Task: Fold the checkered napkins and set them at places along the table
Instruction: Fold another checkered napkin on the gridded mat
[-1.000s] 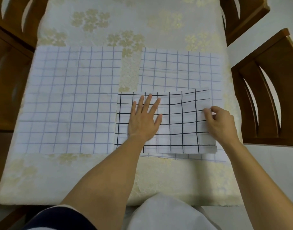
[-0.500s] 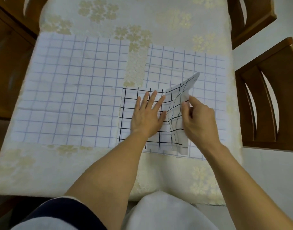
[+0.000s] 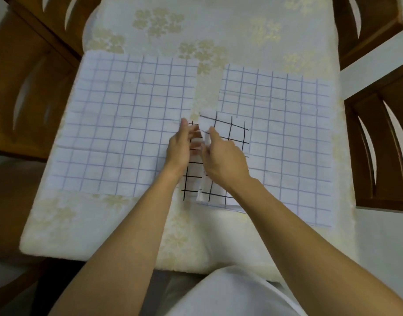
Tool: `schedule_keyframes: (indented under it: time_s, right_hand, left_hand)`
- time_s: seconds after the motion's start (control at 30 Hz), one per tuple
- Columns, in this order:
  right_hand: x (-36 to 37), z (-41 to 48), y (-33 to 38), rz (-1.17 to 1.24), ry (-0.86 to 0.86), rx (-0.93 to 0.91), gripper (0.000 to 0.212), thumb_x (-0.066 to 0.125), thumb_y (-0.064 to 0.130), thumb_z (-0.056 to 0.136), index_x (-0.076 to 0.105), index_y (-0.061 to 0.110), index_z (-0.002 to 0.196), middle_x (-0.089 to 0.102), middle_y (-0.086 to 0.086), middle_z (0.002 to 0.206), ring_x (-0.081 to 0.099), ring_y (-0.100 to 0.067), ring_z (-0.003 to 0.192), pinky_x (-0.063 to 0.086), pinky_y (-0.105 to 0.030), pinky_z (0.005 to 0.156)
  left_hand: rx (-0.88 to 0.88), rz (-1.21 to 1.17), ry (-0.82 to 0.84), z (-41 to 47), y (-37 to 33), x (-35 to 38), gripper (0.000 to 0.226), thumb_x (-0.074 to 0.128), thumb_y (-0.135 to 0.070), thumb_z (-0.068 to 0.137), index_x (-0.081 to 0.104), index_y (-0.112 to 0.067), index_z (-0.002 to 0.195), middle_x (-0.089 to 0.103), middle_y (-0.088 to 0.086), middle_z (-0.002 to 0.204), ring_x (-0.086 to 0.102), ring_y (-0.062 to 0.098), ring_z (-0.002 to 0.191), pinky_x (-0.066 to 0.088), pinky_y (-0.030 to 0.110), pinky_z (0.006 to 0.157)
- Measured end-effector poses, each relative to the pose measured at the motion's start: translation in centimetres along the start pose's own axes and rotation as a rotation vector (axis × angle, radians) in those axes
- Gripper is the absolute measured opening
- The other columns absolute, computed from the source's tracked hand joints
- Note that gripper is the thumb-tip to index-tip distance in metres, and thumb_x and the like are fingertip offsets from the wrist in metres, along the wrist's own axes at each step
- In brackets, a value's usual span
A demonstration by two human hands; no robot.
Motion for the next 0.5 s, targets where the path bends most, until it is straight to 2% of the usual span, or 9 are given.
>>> schedule_keyframes:
  time_s: [0.07, 0.1, 0.13, 0.2, 0.27, 0.33, 0.43, 0.5]
  right_hand:
    - [0.9, -0.2, 0.3, 0.012, 0.072, -0.068, 0.066, 0.039, 0.047, 0.105, 0.018, 0.012, 0.158, 0.069, -0.006, 0.088, 0.064, -0.028, 0.083, 0.047, -0.038, 0.063]
    - [1.2, -0.5, 0.1, 0.054, 0.067, -0.092, 0.066, 0.04, 0.047, 0.105, 0.021, 0.013, 0.158, 0.068, -0.002, 0.081, 0.065, -0.025, 0.079, 0.049, -0.038, 0.063]
    - [1.3, -0.9, -0.4, 0.102, 0.029, -0.098, 0.063, 0.041, 0.045, 0.105, 0.027, 0.014, 0.157, 0.065, 0.003, 0.074, 0.064, -0.021, 0.075, 0.051, -0.038, 0.064]
    - [1.6, -1.6, -2.2, 0.159, -0.096, -0.086, 0.051, 0.045, 0.037, 0.105, 0.042, 0.016, 0.151, 0.062, 0.011, 0.075, 0.063, -0.014, 0.078, 0.053, -0.037, 0.071]
    - [1.8, -2.2, -4.4, 0.116, -0.178, -0.1, 0.041, 0.049, 0.026, 0.104, 0.054, 0.014, 0.143, 0.067, 0.003, 0.101, 0.062, -0.018, 0.097, 0.053, -0.036, 0.082]
    - [2.4, -2.6, -6.6, 0.026, -0.172, -0.121, 0.038, 0.052, 0.015, 0.103, 0.058, 0.009, 0.139, 0.063, -0.008, 0.129, 0.059, -0.028, 0.117, 0.051, -0.04, 0.096]
    - [3.6, -2.4, -8.9, -0.104, -0.096, -0.136, 0.046, 0.055, 0.013, 0.102, 0.049, 0.007, 0.147, 0.045, -0.014, 0.154, 0.039, -0.036, 0.143, 0.036, -0.048, 0.117]
    - [4.5, -2.2, -9.6, -0.158, -0.037, -0.142, 0.054, 0.055, 0.02, 0.103, 0.039, 0.009, 0.153, 0.031, -0.012, 0.162, 0.023, -0.036, 0.151, 0.024, -0.049, 0.123]
  left_hand:
    - [-0.093, 0.087, 0.062, 0.1, 0.8, -0.9, 0.071, 0.033, -0.076, 0.095, 0.065, -0.022, 0.129, 0.071, 0.001, 0.116, 0.069, 0.016, 0.105, 0.056, 0.037, 0.095]
    - [-0.103, 0.155, 0.058, 0.2, 1.4, -1.1, 0.067, 0.039, -0.074, 0.095, 0.066, -0.022, 0.126, 0.071, 0.008, 0.118, 0.068, 0.022, 0.109, 0.053, 0.042, 0.099]
    - [-0.093, 0.22, 0.044, 0.2, 1.9, -1.2, 0.058, 0.045, -0.064, 0.098, 0.066, -0.018, 0.125, 0.07, 0.012, 0.119, 0.065, 0.026, 0.112, 0.051, 0.043, 0.1]
    - [-0.053, 0.297, -0.007, 0.6, 2.5, -1.0, 0.035, 0.053, -0.039, 0.103, 0.065, -0.015, 0.126, 0.07, 0.005, 0.123, 0.064, 0.022, 0.118, 0.05, 0.033, 0.099]
    - [-0.024, 0.364, -0.063, 1.0, 2.6, -0.7, 0.036, 0.057, -0.028, 0.103, 0.061, -0.013, 0.135, 0.067, 0.003, 0.13, 0.062, 0.019, 0.12, 0.049, 0.03, 0.1]
    - [0.009, 0.413, -0.109, 1.3, 2.6, -0.5, 0.038, 0.059, -0.026, 0.102, 0.059, -0.011, 0.137, 0.067, 0.005, 0.13, 0.063, 0.019, 0.118, 0.05, 0.029, 0.098]
    - [0.047, 0.47, -0.13, 2.0, 2.8, -0.6, 0.037, 0.06, -0.026, 0.102, 0.06, -0.011, 0.135, 0.068, 0.005, 0.126, 0.064, 0.018, 0.112, 0.049, 0.025, 0.089]
    - [0.08, 0.497, -0.165, 2.2, 2.8, -0.8, 0.033, 0.061, -0.023, 0.101, 0.061, -0.013, 0.133, 0.069, 0.004, 0.121, 0.064, 0.016, 0.107, 0.047, 0.019, 0.083]
Point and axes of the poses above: each hand's wrist, its own z-axis towards the middle knuckle, its own x-axis out of the palm, y = z × x, the point moved 2 cm from there along z, towards the middle knuckle
